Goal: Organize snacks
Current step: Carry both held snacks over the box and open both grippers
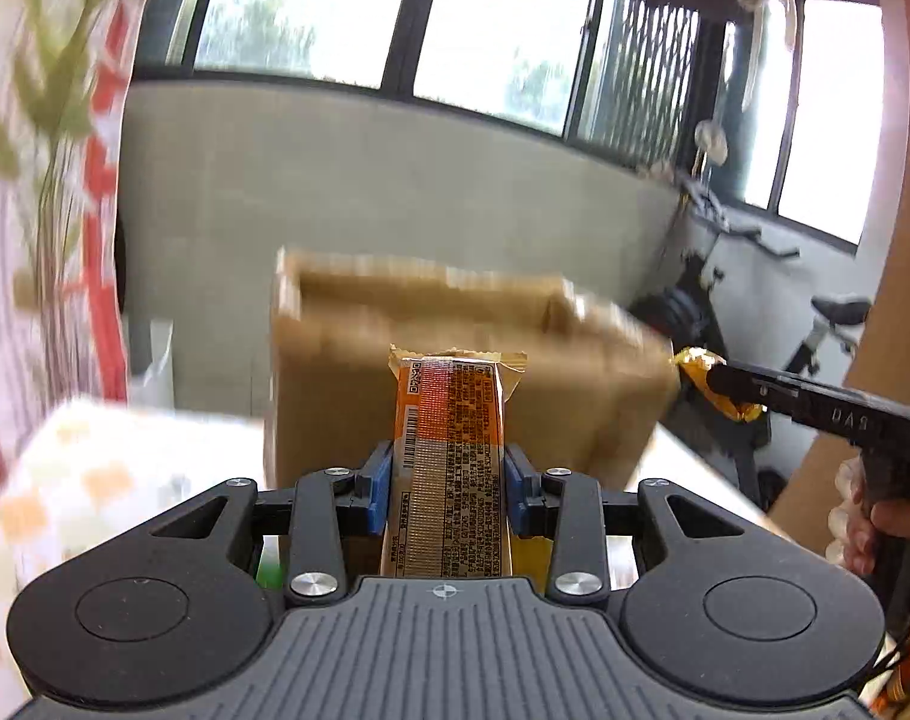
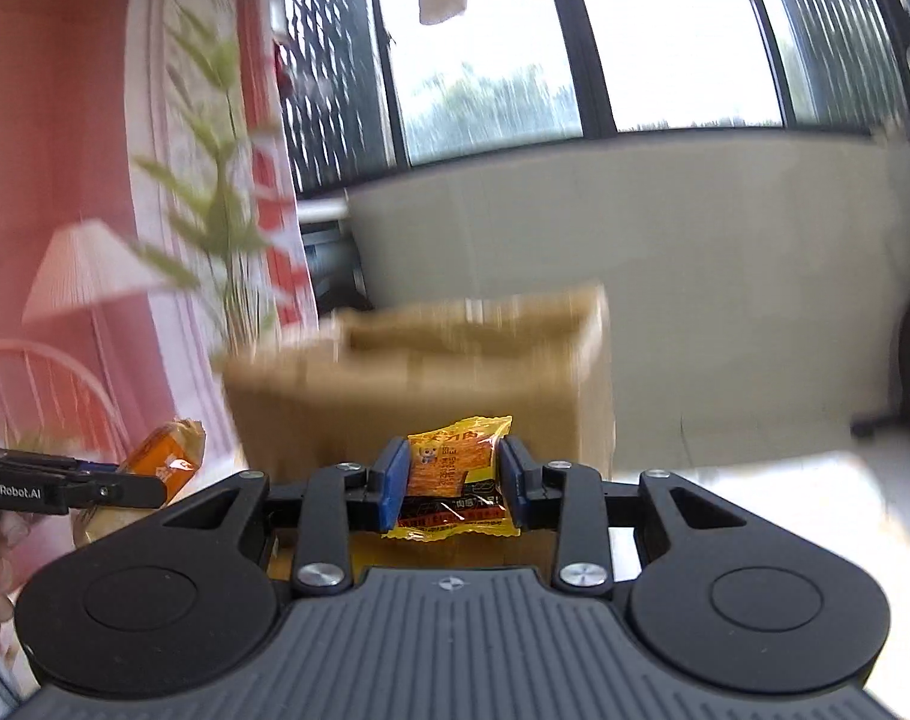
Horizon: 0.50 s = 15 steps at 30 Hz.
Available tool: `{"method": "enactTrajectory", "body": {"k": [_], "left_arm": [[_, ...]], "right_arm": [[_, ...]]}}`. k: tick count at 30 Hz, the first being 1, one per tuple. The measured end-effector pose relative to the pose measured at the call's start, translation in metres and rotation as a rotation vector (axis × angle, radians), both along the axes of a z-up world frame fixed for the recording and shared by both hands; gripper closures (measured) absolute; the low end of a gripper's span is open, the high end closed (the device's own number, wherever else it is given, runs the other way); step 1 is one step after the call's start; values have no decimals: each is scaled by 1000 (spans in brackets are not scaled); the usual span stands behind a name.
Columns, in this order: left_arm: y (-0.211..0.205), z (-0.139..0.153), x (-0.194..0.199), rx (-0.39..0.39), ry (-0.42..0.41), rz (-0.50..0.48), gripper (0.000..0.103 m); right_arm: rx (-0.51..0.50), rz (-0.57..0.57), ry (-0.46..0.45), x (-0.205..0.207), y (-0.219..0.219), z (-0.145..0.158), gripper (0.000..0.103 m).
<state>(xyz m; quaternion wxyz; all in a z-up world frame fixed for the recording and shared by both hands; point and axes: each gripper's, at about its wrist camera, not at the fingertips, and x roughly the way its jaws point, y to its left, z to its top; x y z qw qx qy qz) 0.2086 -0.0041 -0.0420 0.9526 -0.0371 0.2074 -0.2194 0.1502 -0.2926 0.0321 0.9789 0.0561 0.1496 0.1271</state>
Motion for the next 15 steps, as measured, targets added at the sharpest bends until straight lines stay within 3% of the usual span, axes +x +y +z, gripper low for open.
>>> {"method": "enactTrajectory", "body": {"k": [4, 7, 13, 15], "left_arm": [[-10, 39, 36, -7, -81, 13, 64], [-32, 54, 68, 51, -131, 39, 64], [-65, 41, 116, 101, -102, 62, 64], [-68, 29, 125, 82, -62, 63, 54]], "right_arm": [[-16, 1, -42, 44, 5, 22, 68], [-20, 1, -12, 82, 9, 21, 68], [-41, -50, 91, 129, 18, 6, 68], [-48, -75, 115, 136, 20, 0, 63]]}}
